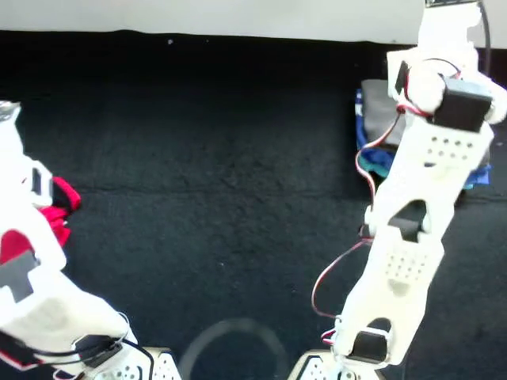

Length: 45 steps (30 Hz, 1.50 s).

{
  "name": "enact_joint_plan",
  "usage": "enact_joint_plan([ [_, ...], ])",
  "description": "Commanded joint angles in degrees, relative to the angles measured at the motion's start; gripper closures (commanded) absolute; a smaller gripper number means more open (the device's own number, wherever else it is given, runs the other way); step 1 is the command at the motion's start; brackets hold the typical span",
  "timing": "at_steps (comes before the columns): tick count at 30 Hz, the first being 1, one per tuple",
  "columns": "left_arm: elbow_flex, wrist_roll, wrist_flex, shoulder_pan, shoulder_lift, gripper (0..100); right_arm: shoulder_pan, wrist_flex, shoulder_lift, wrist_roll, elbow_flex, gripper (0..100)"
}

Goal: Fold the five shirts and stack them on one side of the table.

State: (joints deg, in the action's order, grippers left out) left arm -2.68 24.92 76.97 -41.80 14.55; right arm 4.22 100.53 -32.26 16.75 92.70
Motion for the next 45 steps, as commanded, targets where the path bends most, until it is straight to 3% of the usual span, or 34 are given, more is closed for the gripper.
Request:
enact_joint_plan([
  [1,-7.9,-3.1,-1.0,4.6,4.3,76,-2.1,0.8,14.5,-0.4,-13.9,95.0],
  [8,-21.5,-5.1,-1.0,6.0,18.5,76,-6.0,0.4,47.1,-0.3,-56.7,95.2],
  [12,-27.0,-5.0,-0.5,4.4,26.0,78,-6.7,0.2,61.1,-0.2,-73.3,95.2],
  [19,-31.9,-4.9,3.5,3.3,30.9,79,-6.7,-3.6,72.9,-0.4,-94.5,95.2],
  [23,-31.8,-5.1,3.7,3.5,30.8,100,-6.7,-8.3,77.1,-0.4,-104.4,95.2],
  [28,-36.4,-5.1,10.5,5.4,28.9,99,-6.6,-11.5,82.9,-0.5,-115.4,95.2],
  [34,-48.7,-5.4,23.9,16.5,20.4,99,-6.5,-16.1,91.0,-0.5,-130.6,95.2],
  [45,-50.5,-5.3,24.7,39.6,-6.2,99,-5.8,-29.8,105.5,-0.3,-159.5,95.2],
])
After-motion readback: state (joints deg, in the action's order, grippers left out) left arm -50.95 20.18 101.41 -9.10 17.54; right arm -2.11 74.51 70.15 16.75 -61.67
